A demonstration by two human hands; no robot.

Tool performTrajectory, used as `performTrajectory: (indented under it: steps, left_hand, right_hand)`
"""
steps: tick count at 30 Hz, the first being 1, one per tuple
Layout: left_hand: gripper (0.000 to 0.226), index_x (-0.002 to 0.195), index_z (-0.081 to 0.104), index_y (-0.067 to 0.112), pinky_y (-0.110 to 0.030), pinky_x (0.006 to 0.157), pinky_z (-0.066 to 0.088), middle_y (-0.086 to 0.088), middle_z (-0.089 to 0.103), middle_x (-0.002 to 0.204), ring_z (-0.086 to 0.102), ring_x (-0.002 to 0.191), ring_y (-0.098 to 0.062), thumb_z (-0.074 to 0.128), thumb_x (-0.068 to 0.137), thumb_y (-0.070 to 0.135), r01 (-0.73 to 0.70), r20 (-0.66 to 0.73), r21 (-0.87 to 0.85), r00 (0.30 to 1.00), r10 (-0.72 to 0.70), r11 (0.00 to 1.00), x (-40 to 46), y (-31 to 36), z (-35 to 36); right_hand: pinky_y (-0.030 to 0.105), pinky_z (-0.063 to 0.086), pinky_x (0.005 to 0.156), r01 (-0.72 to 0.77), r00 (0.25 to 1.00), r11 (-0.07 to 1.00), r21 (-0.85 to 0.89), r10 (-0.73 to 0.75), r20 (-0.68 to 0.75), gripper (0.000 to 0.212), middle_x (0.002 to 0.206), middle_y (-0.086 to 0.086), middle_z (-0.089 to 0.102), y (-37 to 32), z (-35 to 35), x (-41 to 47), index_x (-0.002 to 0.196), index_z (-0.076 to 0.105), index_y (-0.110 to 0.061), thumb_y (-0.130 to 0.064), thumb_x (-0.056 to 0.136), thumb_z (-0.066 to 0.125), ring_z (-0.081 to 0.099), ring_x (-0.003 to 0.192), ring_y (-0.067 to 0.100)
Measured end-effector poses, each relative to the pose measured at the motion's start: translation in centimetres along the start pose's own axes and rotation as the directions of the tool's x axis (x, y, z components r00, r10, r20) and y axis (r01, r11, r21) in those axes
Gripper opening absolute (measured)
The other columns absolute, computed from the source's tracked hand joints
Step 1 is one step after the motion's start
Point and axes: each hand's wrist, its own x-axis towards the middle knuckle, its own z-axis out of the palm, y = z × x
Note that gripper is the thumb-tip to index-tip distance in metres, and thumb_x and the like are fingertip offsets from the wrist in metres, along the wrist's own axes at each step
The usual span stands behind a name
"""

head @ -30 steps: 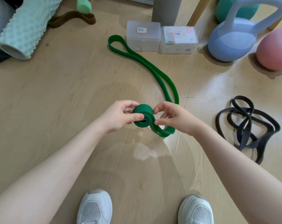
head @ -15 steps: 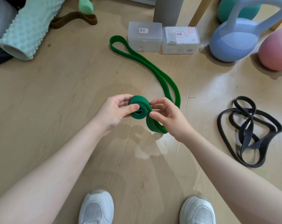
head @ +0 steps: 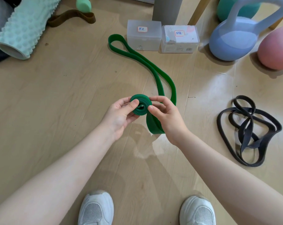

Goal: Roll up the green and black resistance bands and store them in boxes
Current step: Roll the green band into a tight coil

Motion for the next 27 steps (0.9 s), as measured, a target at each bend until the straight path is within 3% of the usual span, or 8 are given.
performTrajectory:
  steps: [3, 6, 10, 15, 18, 21, 24, 27]
  left_hand:
    - [0.009, 0.100, 0.055, 0.008, -0.023, 0.076, 0.057, -0.008, 0.066, 0.094, 0.065, 0.087, -0.017, 0.051, 0.091, 0.010, -0.003, -0.022, -0.168, 1.000, -0.001, 0.986, -0.3, -0.4, 0.4]
    - [0.005, 0.095, 0.054, 0.008, -0.024, 0.078, 0.056, -0.009, 0.065, 0.095, 0.064, 0.089, -0.018, 0.049, 0.092, 0.008, 0.031, 0.012, -0.191, 0.999, -0.030, 0.981, -0.4, -0.4, 0.0]
    - [0.014, 0.092, 0.054, 0.014, -0.030, 0.091, 0.049, -0.005, 0.068, 0.093, 0.063, 0.094, -0.018, 0.063, 0.082, 0.014, 0.108, 0.157, 0.243, 0.976, -0.149, 0.964, 0.2, 0.6, -2.4]
    - [0.021, 0.100, 0.058, 0.015, -0.023, 0.075, 0.052, -0.002, 0.070, 0.095, 0.067, 0.085, -0.013, 0.066, 0.081, 0.012, 0.129, 0.304, 0.573, 0.884, -0.356, 0.809, 0.0, 1.4, -3.0]
    - [0.021, 0.097, 0.057, 0.011, -0.020, 0.068, 0.053, -0.006, 0.070, 0.095, 0.066, 0.081, -0.013, 0.067, 0.080, 0.006, 0.033, 0.266, 0.675, 0.921, -0.284, 0.737, 0.0, 1.4, -2.4]
    - [0.021, 0.097, 0.057, 0.010, -0.018, 0.064, 0.053, 0.000, 0.072, 0.087, 0.069, 0.076, -0.008, 0.067, 0.080, 0.006, 0.008, 0.252, 0.569, 0.950, -0.184, 0.822, -0.1, 1.4, -2.0]
    - [0.024, 0.099, 0.056, 0.007, -0.014, 0.060, 0.051, 0.001, 0.072, 0.086, 0.068, 0.073, -0.004, 0.069, 0.078, 0.005, -0.060, 0.247, 0.549, 0.965, -0.093, 0.834, -0.3, 1.5, -1.9]
    - [0.025, 0.096, 0.056, 0.007, -0.014, 0.061, 0.051, 0.001, 0.072, 0.086, 0.068, 0.072, -0.005, 0.070, 0.077, 0.005, -0.103, 0.214, 0.530, 0.977, -0.015, 0.842, -0.2, 1.8, -2.3]
  right_hand:
    - [0.031, 0.048, 0.086, -0.004, 1.000, 0.999, 0.041, 0.004, 0.004, 0.014, 0.095, -0.004, 0.071, -0.6, 0.5, 0.4, 0.095, 0.061, -0.031, -0.018, 0.088, 0.062, 0.065, 0.093, 0.012]
    - [0.026, 0.050, 0.084, 0.040, 0.999, 0.998, -0.038, -0.040, -0.001, 0.015, 0.094, 0.000, 0.071, -1.1, 0.5, 0.7, 0.095, 0.062, -0.026, -0.014, 0.086, 0.064, 0.066, 0.088, 0.011]
    - [0.034, 0.054, 0.088, 0.100, 0.990, 0.956, -0.277, -0.067, 0.126, 0.019, 0.095, 0.002, 0.072, -1.1, -0.8, 0.7, 0.103, 0.065, -0.019, -0.014, 0.085, 0.065, 0.068, 0.089, 0.014]
    - [0.040, 0.051, 0.090, 0.205, 0.904, 0.838, -0.506, 0.036, 0.425, 0.015, 0.095, 0.007, 0.072, -1.7, -1.8, 1.1, 0.096, 0.068, -0.025, -0.016, 0.084, 0.066, 0.067, 0.091, 0.022]
    - [0.040, 0.050, 0.092, 0.177, 0.907, 0.827, -0.534, 0.074, 0.414, 0.015, 0.099, 0.003, 0.072, -1.6, -1.6, 1.4, 0.097, 0.063, -0.026, -0.017, 0.086, 0.064, 0.067, 0.093, 0.017]
    - [0.044, 0.051, 0.090, 0.133, 0.948, 0.878, -0.459, 0.022, 0.317, 0.018, 0.098, 0.002, 0.071, -1.5, -1.7, 1.6, 0.098, 0.052, -0.021, -0.019, 0.085, 0.064, 0.067, 0.091, 0.022]
    - [0.037, 0.050, 0.081, 0.076, 0.956, 0.902, -0.426, 0.055, 0.287, 0.011, 0.089, 0.000, 0.067, -1.7, -2.0, 1.8, 0.091, 0.054, -0.018, -0.026, 0.087, 0.062, 0.062, 0.080, 0.018]
    - [0.031, 0.045, 0.093, 0.105, 0.956, 0.845, -0.524, 0.059, 0.288, 0.016, 0.108, -0.006, 0.062, -1.7, -2.7, 1.8, 0.100, 0.056, -0.022, -0.031, 0.087, 0.061, 0.058, 0.104, 0.012]
